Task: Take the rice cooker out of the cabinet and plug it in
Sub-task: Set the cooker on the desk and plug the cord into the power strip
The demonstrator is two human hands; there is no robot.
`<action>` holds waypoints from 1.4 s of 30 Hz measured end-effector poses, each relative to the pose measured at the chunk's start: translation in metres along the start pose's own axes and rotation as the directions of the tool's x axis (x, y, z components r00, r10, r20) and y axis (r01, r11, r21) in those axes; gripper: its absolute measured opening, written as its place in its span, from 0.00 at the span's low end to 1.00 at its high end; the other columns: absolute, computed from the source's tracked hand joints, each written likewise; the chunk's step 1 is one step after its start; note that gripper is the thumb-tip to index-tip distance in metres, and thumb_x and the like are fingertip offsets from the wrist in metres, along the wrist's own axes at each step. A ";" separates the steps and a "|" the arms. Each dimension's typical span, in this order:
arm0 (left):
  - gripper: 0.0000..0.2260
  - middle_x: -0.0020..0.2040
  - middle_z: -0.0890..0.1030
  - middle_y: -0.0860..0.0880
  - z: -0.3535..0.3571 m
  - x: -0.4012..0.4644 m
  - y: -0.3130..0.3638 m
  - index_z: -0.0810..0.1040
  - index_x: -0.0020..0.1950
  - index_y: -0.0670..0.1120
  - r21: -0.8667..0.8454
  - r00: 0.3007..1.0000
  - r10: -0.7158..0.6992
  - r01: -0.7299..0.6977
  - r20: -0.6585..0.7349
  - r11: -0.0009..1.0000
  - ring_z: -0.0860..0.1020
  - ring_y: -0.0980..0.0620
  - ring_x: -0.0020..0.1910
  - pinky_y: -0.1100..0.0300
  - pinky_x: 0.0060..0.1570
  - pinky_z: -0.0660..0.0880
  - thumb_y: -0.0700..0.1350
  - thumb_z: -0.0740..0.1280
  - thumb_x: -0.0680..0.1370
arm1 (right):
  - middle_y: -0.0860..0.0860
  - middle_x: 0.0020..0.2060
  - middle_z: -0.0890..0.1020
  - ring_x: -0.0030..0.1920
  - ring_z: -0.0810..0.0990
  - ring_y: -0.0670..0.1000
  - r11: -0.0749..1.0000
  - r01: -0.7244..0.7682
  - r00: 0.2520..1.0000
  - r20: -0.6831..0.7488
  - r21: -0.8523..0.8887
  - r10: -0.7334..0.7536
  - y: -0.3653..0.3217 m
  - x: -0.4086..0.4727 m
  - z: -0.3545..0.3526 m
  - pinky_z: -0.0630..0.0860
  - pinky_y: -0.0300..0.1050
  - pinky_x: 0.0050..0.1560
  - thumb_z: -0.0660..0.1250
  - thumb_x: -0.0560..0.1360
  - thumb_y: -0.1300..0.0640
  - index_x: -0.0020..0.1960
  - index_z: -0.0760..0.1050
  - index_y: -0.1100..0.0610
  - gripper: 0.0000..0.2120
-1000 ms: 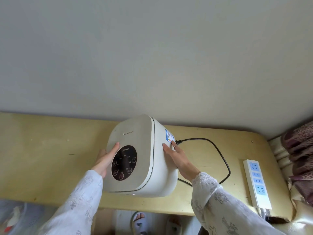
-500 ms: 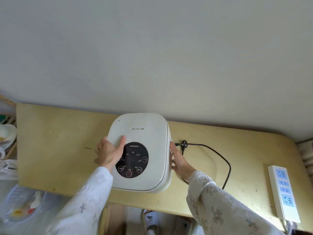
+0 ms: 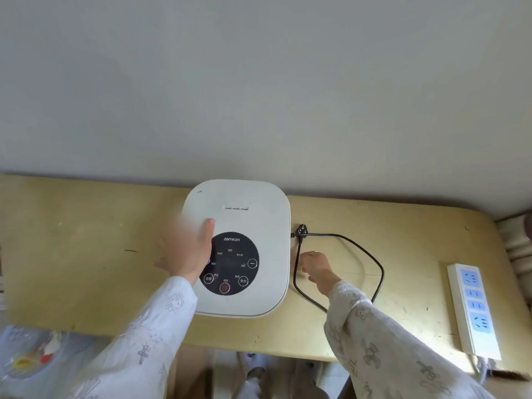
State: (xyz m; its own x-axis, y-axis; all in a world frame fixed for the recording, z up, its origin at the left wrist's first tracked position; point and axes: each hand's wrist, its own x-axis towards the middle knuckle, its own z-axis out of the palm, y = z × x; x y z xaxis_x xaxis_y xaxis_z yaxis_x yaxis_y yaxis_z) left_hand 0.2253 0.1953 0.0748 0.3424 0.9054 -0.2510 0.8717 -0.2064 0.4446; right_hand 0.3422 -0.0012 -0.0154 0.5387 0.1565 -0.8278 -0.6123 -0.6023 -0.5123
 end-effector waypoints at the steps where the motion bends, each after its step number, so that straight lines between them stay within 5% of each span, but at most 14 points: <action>1: 0.31 0.65 0.66 0.39 0.001 -0.001 -0.001 0.60 0.69 0.42 0.026 0.999 0.024 -0.023 -0.027 0.999 0.62 0.42 0.66 0.41 0.60 0.62 0.62 0.59 0.74 | 0.57 0.44 0.73 0.45 0.70 0.54 0.998 -0.050 0.998 0.032 0.026 0.049 0.001 0.001 0.002 0.68 0.45 0.45 0.57 0.77 0.62 0.49 0.73 0.62 0.07; 4: 0.30 0.65 0.68 0.38 0.005 -0.008 -0.003 0.60 0.69 0.41 0.096 0.992 0.077 -0.067 -0.097 0.993 0.65 0.41 0.65 0.43 0.59 0.65 0.61 0.57 0.76 | 0.57 0.42 0.74 0.42 0.73 0.55 0.959 -0.151 0.981 0.156 0.238 0.116 0.005 0.007 0.008 0.71 0.43 0.37 0.58 0.78 0.59 0.50 0.72 0.60 0.06; 6: 0.30 0.65 0.69 0.37 0.007 -0.010 0.000 0.59 0.69 0.40 0.111 0.992 0.077 -0.065 -0.105 0.992 0.66 0.40 0.65 0.43 0.59 0.65 0.60 0.56 0.77 | 0.55 0.33 0.70 0.31 0.68 0.52 0.951 -0.128 0.988 0.115 0.282 0.099 0.006 0.007 0.010 0.66 0.41 0.30 0.54 0.79 0.62 0.50 0.71 0.59 0.07; 9: 0.29 0.65 0.68 0.36 0.008 -0.012 0.003 0.58 0.70 0.39 0.123 0.992 0.066 -0.052 -0.106 0.991 0.66 0.39 0.65 0.43 0.60 0.64 0.59 0.56 0.77 | 0.50 0.30 0.67 0.27 0.63 0.50 0.999 -0.019 1.000 -0.022 -0.029 0.019 0.010 0.008 0.000 0.60 0.40 0.24 0.50 0.79 0.64 0.64 0.71 0.56 0.18; 16: 0.30 0.64 0.68 0.36 0.014 -0.017 0.016 0.56 0.72 0.43 0.110 0.994 0.083 -0.075 -0.072 0.991 0.66 0.37 0.64 0.42 0.61 0.63 0.59 0.55 0.77 | 0.57 0.50 0.77 0.34 0.73 0.52 0.810 0.058 0.995 -0.033 -0.584 -0.096 -0.008 0.003 -0.050 0.71 0.41 0.31 0.52 0.75 0.65 0.66 0.70 0.60 0.21; 18: 0.29 0.64 0.68 0.37 0.016 -0.019 0.018 0.56 0.72 0.44 0.103 0.994 0.090 -0.083 -0.063 0.991 0.67 0.37 0.63 0.41 0.61 0.63 0.59 0.55 0.77 | 0.59 0.52 0.78 0.41 0.74 0.55 0.734 0.048 0.993 -0.049 -0.677 -0.110 -0.008 0.000 -0.051 0.72 0.43 0.40 0.54 0.75 0.64 0.62 0.71 0.62 0.17; 20: 0.29 0.64 0.68 0.37 0.017 -0.020 0.018 0.56 0.73 0.45 0.106 0.993 0.098 -0.091 -0.066 0.990 0.67 0.37 0.63 0.41 0.60 0.63 0.59 0.54 0.77 | 0.57 0.41 0.76 0.35 0.72 0.54 0.738 0.046 0.994 -0.039 -0.673 -0.098 -0.011 0.000 -0.052 0.70 0.43 0.35 0.54 0.75 0.65 0.48 0.72 0.62 0.08; 22: 0.28 0.64 0.69 0.36 0.018 -0.021 0.015 0.55 0.73 0.45 0.132 0.990 0.115 -0.104 -0.077 0.986 0.68 0.37 0.63 0.42 0.59 0.64 0.59 0.54 0.78 | 0.54 0.28 0.69 0.26 0.65 0.52 0.819 0.044 0.995 -0.048 -0.572 -0.087 -0.017 0.001 -0.059 0.63 0.40 0.26 0.55 0.75 0.66 0.34 0.66 0.60 0.12; 25: 0.27 0.62 0.70 0.35 0.019 -0.025 0.014 0.56 0.73 0.45 0.145 0.983 0.145 -0.127 -0.116 0.981 0.69 0.36 0.61 0.42 0.57 0.66 0.57 0.54 0.78 | 0.52 0.24 0.65 0.23 0.61 0.50 0.828 0.132 0.972 -0.091 -0.546 -0.215 -0.026 0.001 -0.072 0.59 0.39 0.24 0.59 0.75 0.63 0.29 0.62 0.58 0.17; 28: 0.26 0.61 0.71 0.34 0.021 -0.027 0.016 0.58 0.73 0.44 0.135 0.978 0.150 -0.131 -0.143 0.982 0.70 0.36 0.60 0.41 0.55 0.67 0.56 0.55 0.79 | 0.52 0.25 0.67 0.28 0.67 0.52 0.681 0.198 0.952 -0.028 -0.705 -0.305 -0.037 -0.002 -0.076 0.63 0.40 0.27 0.60 0.76 0.62 0.28 0.62 0.58 0.18; 31: 0.26 0.61 0.71 0.34 0.021 -0.028 0.015 0.58 0.73 0.44 0.131 0.978 0.151 -0.133 -0.145 0.982 0.70 0.36 0.60 0.41 0.54 0.68 0.56 0.54 0.79 | 0.51 0.29 0.70 0.37 0.73 0.55 0.483 0.182 0.945 0.016 -0.856 -0.327 -0.053 -0.007 -0.073 0.67 0.42 0.35 0.58 0.75 0.62 0.36 0.66 0.59 0.09; 36: 0.26 0.59 0.73 0.34 0.023 -0.028 0.016 0.59 0.73 0.43 0.131 0.973 0.155 -0.134 -0.169 0.982 0.72 0.36 0.58 0.41 0.53 0.69 0.55 0.55 0.79 | 0.50 0.32 0.72 0.35 0.73 0.51 0.200 0.125 0.822 -0.012 -0.972 -0.570 -0.070 -0.006 -0.064 0.67 0.41 0.32 0.55 0.73 0.67 0.35 0.68 0.58 0.10; 39: 0.26 0.58 0.73 0.34 0.024 -0.027 0.013 0.60 0.72 0.43 0.120 0.970 0.165 -0.145 -0.178 0.982 0.72 0.36 0.57 0.42 0.52 0.69 0.55 0.56 0.78 | 0.51 0.50 0.80 0.55 0.74 0.54 -0.045 0.118 0.770 0.120 -0.992 -0.626 -0.077 0.004 -0.062 0.71 0.45 0.51 0.58 0.76 0.63 0.51 0.79 0.55 0.12; 42: 0.26 0.58 0.73 0.34 0.026 -0.025 0.012 0.60 0.72 0.43 0.118 0.970 0.168 -0.148 -0.177 0.982 0.72 0.36 0.56 0.41 0.51 0.69 0.55 0.56 0.78 | 0.49 0.52 0.79 0.58 0.71 0.53 -0.311 0.083 0.744 0.267 -0.947 -0.613 -0.086 0.011 -0.065 0.66 0.45 0.60 0.60 0.76 0.61 0.54 0.79 0.52 0.12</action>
State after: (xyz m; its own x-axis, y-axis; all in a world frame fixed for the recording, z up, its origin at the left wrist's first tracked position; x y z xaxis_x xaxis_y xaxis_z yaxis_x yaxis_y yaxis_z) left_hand 0.2365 0.1605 0.0639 0.4165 0.9090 -0.0169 0.8465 -0.3809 0.3720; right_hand 0.4378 0.0014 0.0344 0.6218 0.6944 -0.3623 0.7830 -0.5409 0.3070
